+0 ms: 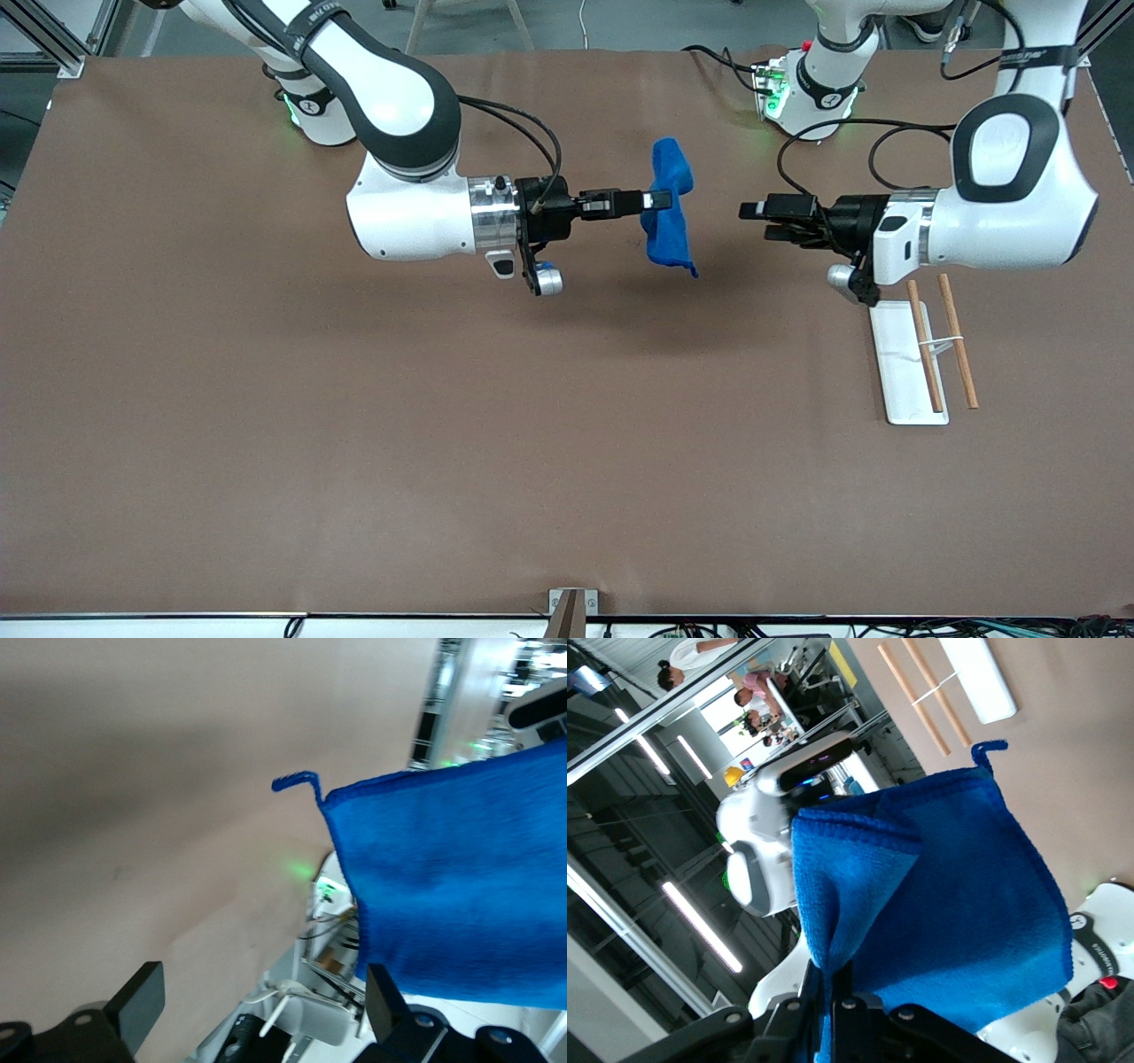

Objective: Right arm passes towel to left arm to hang
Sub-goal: 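Hold the towel up while the left gripper reaches toward it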

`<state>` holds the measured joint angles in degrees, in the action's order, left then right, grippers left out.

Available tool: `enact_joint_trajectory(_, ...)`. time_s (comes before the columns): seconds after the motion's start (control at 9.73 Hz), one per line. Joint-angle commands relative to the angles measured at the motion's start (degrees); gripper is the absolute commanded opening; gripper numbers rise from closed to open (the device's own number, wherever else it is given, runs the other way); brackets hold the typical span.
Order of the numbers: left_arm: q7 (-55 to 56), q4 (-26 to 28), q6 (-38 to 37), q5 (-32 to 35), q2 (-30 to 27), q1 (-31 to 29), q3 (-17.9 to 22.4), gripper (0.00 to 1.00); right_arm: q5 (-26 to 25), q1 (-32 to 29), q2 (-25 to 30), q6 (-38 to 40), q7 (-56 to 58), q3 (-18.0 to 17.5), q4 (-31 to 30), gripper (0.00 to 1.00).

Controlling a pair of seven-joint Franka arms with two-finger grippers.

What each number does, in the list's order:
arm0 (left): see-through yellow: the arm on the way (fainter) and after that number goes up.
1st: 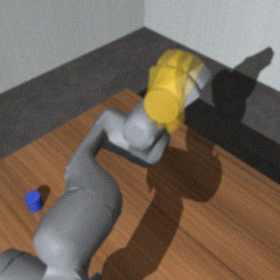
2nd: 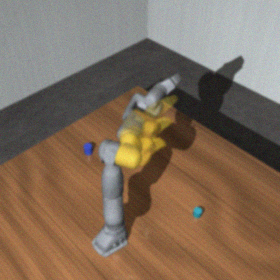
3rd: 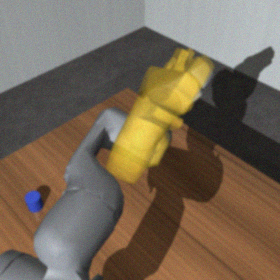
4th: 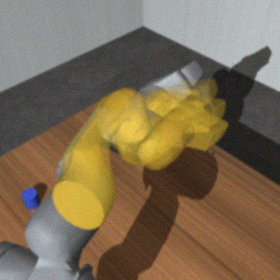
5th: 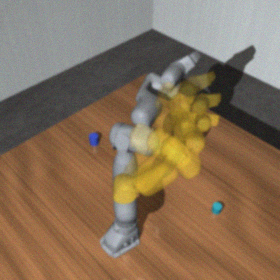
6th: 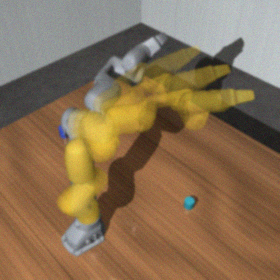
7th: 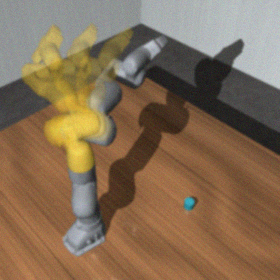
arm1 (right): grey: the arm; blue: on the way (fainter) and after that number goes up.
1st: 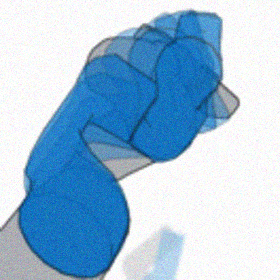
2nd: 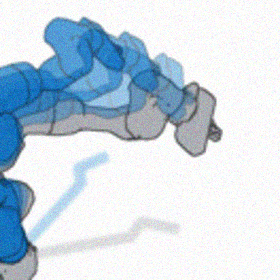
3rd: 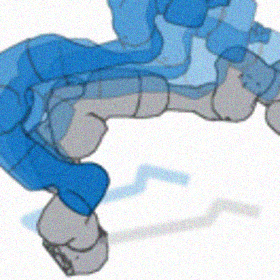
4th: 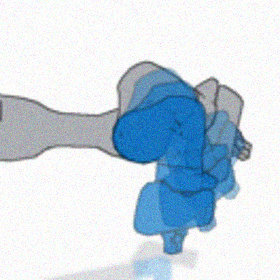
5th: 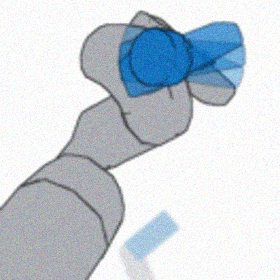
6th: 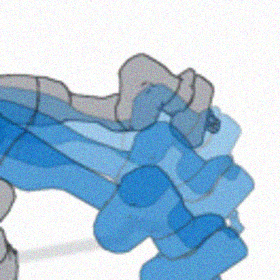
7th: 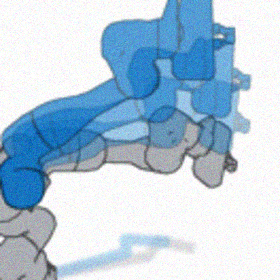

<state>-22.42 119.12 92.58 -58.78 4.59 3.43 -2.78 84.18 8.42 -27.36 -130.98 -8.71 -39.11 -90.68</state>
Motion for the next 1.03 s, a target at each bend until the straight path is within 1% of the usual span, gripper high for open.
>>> enact_joint_trajectory(0.0,-9.7,7.7,0.0,-9.3,-0.1,-1.5,0.7,1.00,4.1,1.4,-0.9,-0.2,1.8,-0.7,1.9,0.01)
enact_joint_trajectory(0.21,-15.8,10.9,-2.0,-17.5,-0.1,-1.9,1.1,0.98,6.7,2.3,-0.9,-0.2,3.4,-0.7,1.9,0.02)
enact_joint_trajectory(0.41,-21.2,14.2,-5.3,-26.1,-0.5,-1.8,1.6,0.94,6.8,3.0,-0.9,-0.5,3.5,-0.7,1.9,0.02)
enact_joint_trajectory(0.51,-24.2,15.9,-5.4,-30.2,-0.8,-1.8,1.9,0.93,6.8,3.1,-0.9,-0.6,3.5,-0.7,1.9,0.02)
enact_joint_trajectory(0.72,-29.2,18.6,-5.4,-36.4,-1.3,-1.4,1.9,0.91,7.3,3.7,-0.9,-1.4,3.5,-0.7,1.9,0.02)
enact_joint_trajectory(0.92,-34.4,21.6,-5.4,-40.1,-1.6,-1.1,1.6,0.88,8.0,4.0,-0.9,-1.5,3.5,-0.7,2.0,0.02)
